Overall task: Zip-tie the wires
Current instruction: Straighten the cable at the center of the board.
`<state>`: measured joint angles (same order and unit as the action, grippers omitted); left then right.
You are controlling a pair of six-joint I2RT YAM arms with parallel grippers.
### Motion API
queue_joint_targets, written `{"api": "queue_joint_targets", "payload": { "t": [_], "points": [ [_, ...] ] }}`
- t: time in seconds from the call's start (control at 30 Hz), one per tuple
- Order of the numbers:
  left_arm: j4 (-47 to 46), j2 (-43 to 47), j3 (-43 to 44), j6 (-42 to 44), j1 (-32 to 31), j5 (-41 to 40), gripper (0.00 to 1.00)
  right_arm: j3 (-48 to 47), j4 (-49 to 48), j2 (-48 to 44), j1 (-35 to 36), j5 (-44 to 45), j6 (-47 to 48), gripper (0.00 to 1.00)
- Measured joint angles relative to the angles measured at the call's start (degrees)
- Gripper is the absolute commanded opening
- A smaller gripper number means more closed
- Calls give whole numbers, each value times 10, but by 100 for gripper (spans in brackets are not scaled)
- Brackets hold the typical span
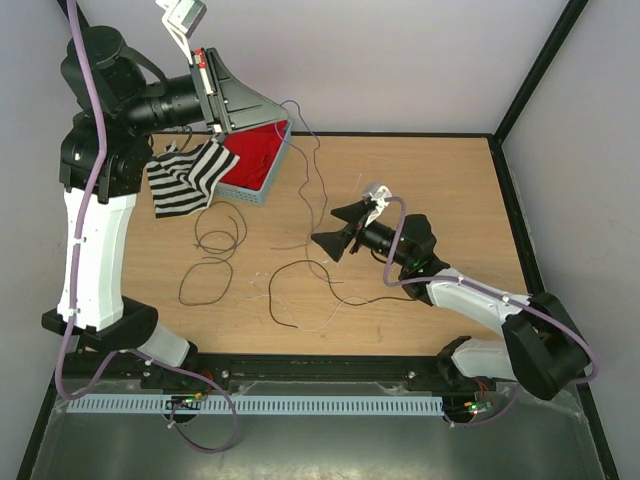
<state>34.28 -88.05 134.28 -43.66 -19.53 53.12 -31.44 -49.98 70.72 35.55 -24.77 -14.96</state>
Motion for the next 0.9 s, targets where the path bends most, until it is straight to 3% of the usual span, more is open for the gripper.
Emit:
{"api": "queue_joint_targets", "payload": {
  "t": [0.63, 0.77, 0.9],
  "points": [
    [-67, -5, -1, -57, -7, 35, 2, -65, -70, 116, 1, -20, -17, 93],
    [-126, -2, -35, -90, -7, 48, 1, -66, -78, 121, 1, -30, -26, 73],
    [-144, -6, -51, -104, -7, 52, 1, -66, -78, 121, 1, -31, -23, 35]
  ]
}}
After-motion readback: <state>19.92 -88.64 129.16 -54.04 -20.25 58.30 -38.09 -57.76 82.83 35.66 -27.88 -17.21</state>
